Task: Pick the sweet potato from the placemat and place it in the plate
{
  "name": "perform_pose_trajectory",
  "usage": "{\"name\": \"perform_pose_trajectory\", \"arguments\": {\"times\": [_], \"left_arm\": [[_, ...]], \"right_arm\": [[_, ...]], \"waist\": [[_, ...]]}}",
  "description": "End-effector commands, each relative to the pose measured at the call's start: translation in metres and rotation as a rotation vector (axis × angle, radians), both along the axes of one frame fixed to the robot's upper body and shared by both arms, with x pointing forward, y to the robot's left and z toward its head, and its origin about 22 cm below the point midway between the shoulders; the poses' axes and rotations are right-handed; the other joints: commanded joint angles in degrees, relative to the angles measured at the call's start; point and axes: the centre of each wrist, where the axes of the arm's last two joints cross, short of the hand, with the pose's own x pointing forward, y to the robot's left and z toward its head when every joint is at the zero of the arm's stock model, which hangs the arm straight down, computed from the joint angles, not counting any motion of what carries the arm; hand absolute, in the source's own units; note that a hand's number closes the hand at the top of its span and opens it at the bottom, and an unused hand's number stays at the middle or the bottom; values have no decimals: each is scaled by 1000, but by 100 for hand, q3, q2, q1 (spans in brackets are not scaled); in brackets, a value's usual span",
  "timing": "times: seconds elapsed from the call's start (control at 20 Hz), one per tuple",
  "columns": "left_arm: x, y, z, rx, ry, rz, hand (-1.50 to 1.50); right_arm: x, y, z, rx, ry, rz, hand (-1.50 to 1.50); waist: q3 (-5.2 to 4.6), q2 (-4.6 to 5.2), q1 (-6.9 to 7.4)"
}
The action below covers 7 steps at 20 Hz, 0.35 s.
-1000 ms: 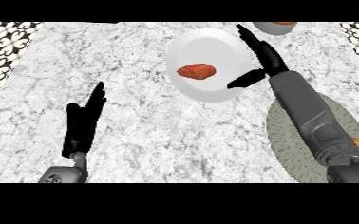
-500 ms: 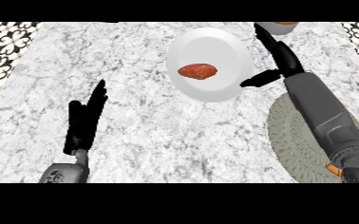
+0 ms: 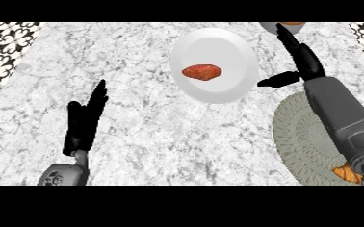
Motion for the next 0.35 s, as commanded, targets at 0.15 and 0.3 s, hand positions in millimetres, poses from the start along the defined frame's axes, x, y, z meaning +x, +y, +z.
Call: {"name": "perform_pose_trajectory", "arguments": {"times": [0.15, 0.3], "left_arm": [[4, -11, 0, -13, -6, -6, 0], [-13, -9, -2, -11, -18, -11, 0]], "right_arm": [[-9, -17, -6, 1, -11, -60, -150], [-7, -26, 3, -48, -16, -82, -150]], "waist": [[8, 41, 27], [9, 17, 110]]}}
